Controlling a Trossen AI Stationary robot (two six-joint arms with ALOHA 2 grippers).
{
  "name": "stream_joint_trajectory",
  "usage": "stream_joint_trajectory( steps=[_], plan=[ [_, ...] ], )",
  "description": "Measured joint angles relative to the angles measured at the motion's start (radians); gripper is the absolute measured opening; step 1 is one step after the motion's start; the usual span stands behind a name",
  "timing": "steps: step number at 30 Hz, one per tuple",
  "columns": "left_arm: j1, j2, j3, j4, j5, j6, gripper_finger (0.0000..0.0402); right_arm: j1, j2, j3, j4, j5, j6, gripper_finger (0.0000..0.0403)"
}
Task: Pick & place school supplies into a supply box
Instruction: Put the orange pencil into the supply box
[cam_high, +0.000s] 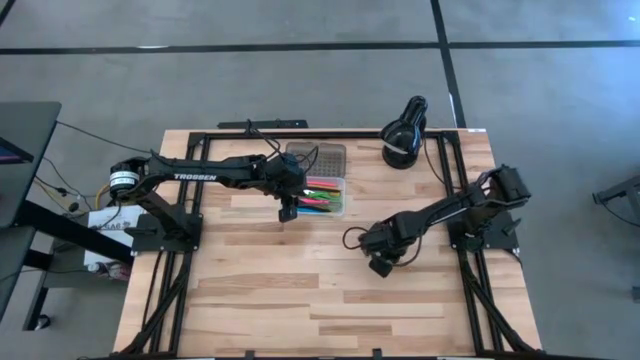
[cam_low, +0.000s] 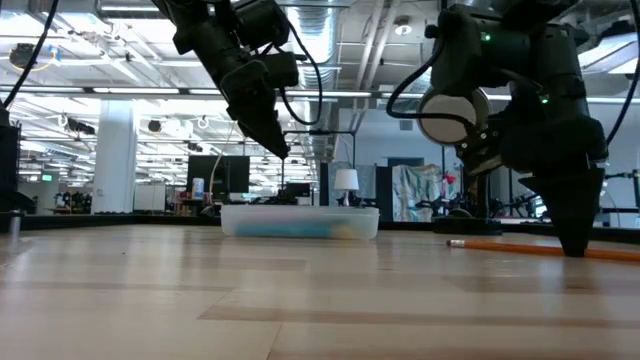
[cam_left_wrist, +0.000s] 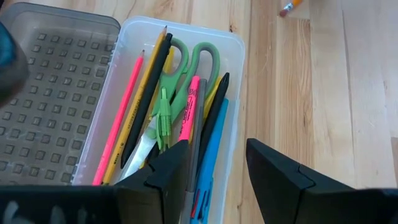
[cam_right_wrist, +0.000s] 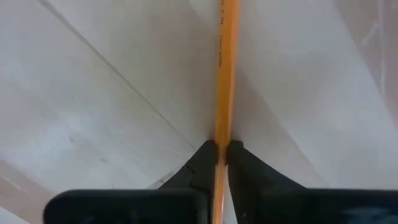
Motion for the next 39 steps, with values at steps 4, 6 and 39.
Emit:
stream_joint_trajectory(
  steps=[4,6,39],
  plan=[
    [0.000,0.000,0.000,0.000,0.002,0.000,0.0155,0.007,0.011,0.028,-0.018,0.020,-0.014,0.0006],
    [0.000,0.000,0.000,0.000,0.005,0.001,0.0155,0.008,0.010,0.035,-0.018,0.032,-0.014,0.0007],
    [0.000,-0.001,0.000,-0.016,0.027,0.020,0.0155,0.039,0.012,0.220,-0.030,0.062,-0.085,0.0000]
  ],
)
